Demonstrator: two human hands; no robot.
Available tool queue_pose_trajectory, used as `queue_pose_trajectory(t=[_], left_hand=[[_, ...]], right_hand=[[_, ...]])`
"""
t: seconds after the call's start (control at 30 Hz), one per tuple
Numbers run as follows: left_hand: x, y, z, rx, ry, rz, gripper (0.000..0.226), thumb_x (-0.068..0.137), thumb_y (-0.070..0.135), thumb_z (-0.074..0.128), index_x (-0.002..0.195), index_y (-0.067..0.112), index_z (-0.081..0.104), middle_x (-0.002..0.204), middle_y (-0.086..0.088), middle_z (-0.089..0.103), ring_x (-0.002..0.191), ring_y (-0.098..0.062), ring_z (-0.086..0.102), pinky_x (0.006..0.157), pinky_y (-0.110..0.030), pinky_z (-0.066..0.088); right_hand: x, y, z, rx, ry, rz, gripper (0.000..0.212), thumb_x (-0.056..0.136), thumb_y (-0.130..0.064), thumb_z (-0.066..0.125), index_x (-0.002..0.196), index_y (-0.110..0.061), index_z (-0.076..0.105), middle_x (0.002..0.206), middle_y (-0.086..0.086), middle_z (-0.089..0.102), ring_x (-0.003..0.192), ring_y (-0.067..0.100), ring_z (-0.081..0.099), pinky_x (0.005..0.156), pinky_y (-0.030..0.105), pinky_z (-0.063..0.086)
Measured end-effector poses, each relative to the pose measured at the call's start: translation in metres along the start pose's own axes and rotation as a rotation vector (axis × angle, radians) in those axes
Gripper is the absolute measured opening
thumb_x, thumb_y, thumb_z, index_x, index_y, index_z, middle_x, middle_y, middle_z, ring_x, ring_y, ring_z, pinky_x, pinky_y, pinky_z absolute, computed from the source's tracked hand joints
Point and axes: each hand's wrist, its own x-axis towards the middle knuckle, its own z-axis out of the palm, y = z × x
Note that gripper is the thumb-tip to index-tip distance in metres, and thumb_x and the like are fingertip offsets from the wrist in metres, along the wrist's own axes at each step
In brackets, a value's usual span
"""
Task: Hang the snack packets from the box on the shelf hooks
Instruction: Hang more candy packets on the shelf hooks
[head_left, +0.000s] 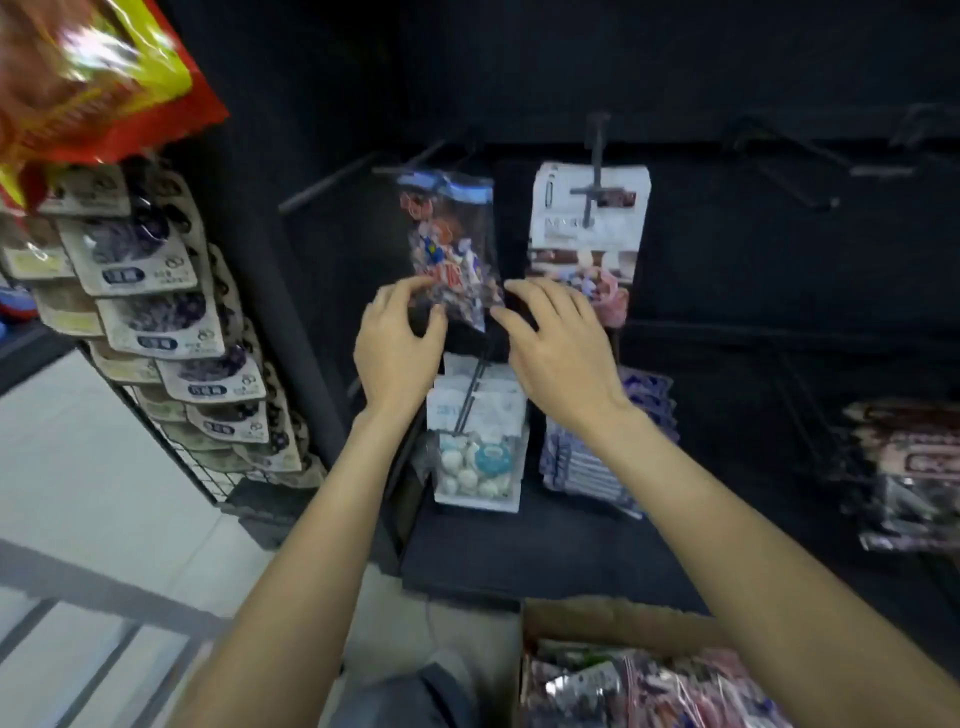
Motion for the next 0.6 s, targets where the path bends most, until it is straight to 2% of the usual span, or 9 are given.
queue_pose_trajectory(t=[0.07,0.13,0.2,0.27,0.33,0.43,0.5,0.6], left_hand=[[-0.045,0.009,-0.001,-0.052,-0.212,-0.043,0.028,0.089,0.028,0.058,0.116,0.031,0.058,0.105,0.016,0.063,0.089,-0.002,0.060,0.079,-0.028,0.049],[-0.093,0.017,0.006,-0.012,-0.449,-0.021,0.025,0.089,0.029,0.057,0.113,0.032,0.060,0.092,0.019,0.064,0.080,0.002,0.060,0.074,-0.027,0.050],[-0.140,0.021,0.018,0.047,-0.714,0.052,0.021,0.090,0.028,0.057,0.110,0.030,0.063,0.088,0.018,0.066,0.080,0.001,0.060,0.074,-0.027,0.051],[-0.185,0.021,0.034,0.089,-0.978,0.124,0.021,0.090,0.029,0.057,0.110,0.030,0.064,0.092,0.016,0.068,0.083,-0.001,0.062,0.072,-0.025,0.050],[-0.230,0.015,0.053,0.139,-1.166,0.144,0.021,0.090,0.031,0.056,0.110,0.032,0.065,0.093,0.017,0.068,0.084,-0.001,0.061,0.069,-0.020,0.045],[-0.294,-0.004,0.087,0.113,-1.284,0.055,0.022,0.086,0.029,0.058,0.106,0.027,0.068,0.098,0.009,0.070,0.089,-0.009,0.065,0.078,-0.026,0.051],[-0.332,-0.020,0.108,0.079,-1.348,-0.128,0.021,0.087,0.021,0.062,0.107,0.020,0.068,0.103,0.000,0.071,0.095,-0.016,0.066,0.084,-0.034,0.052],[-0.377,-0.043,0.128,0.098,-1.359,-0.344,0.025,0.088,0.015,0.064,0.112,0.015,0.064,0.110,-0.005,0.069,0.104,-0.022,0.064,0.089,-0.031,0.049]], right_hand=[[-0.061,-0.007,-0.013,0.034,-0.030,0.047,0.028,0.085,-0.011,0.047,0.104,-0.008,0.067,0.109,0.012,0.066,0.101,0.032,0.059,0.088,0.039,0.041],[-0.129,-0.013,-0.026,0.093,-0.154,0.134,0.023,0.088,-0.017,0.048,0.095,-0.011,0.070,0.089,0.006,0.069,0.083,0.029,0.063,0.077,0.036,0.042],[-0.197,-0.016,-0.038,0.158,-0.362,0.270,0.027,0.090,-0.025,0.045,0.090,-0.015,0.070,0.075,0.004,0.069,0.069,0.028,0.065,0.064,0.035,0.047],[-0.260,-0.016,-0.049,0.221,-0.596,0.411,0.027,0.089,-0.028,0.044,0.086,-0.015,0.068,0.070,0.008,0.068,0.060,0.032,0.065,0.052,0.035,0.049],[-0.314,-0.015,-0.061,0.280,-0.812,0.514,0.020,0.090,-0.024,0.050,0.091,-0.014,0.068,0.073,0.015,0.069,0.061,0.036,0.065,0.052,0.037,0.049],[-0.384,-0.012,-0.064,0.335,-1.046,0.595,0.024,0.094,-0.023,0.049,0.110,-0.020,0.066,0.094,0.014,0.071,0.081,0.033,0.067,0.067,0.037,0.051],[-0.423,-0.015,-0.059,0.379,-1.132,0.654,0.027,0.094,-0.024,0.048,0.116,-0.022,0.063,0.101,0.011,0.069,0.089,0.032,0.066,0.072,0.036,0.053],[-0.472,-0.019,-0.053,0.380,-1.257,0.720,0.031,0.091,-0.019,0.051,0.120,-0.022,0.060,0.107,0.009,0.066,0.096,0.030,0.063,0.075,0.034,0.051]])
